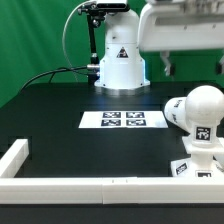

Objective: Assemble lamp

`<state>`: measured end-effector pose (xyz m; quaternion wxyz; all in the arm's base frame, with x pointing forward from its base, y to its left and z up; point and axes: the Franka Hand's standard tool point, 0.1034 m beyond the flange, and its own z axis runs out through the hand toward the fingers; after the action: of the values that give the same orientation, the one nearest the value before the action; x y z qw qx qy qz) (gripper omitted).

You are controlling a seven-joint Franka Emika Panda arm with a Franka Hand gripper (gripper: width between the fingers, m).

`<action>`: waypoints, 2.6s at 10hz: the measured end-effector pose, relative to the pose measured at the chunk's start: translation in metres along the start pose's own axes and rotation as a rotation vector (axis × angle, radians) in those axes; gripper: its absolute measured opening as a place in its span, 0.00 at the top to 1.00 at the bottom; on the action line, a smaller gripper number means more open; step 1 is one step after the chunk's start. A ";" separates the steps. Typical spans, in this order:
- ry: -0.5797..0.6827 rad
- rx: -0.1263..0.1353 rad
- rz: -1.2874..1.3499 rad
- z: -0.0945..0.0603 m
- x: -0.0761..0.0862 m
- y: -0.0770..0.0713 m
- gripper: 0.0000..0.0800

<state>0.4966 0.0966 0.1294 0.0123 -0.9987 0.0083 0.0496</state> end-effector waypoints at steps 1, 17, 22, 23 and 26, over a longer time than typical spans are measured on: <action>0.027 -0.007 -0.051 0.012 -0.006 -0.002 0.13; -0.655 -0.129 0.233 0.067 -0.043 0.048 0.13; -0.644 -0.129 0.181 0.062 -0.037 0.017 0.13; -0.642 -0.132 0.180 0.064 -0.038 0.015 0.13; -0.651 -0.137 0.219 0.067 -0.042 0.016 0.13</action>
Offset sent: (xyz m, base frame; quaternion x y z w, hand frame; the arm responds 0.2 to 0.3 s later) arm 0.0000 0.0000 0.0000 0.0000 -0.0650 0.0000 0.9979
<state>0.4481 0.0834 0.0667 -0.0582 -0.9222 0.1077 0.3668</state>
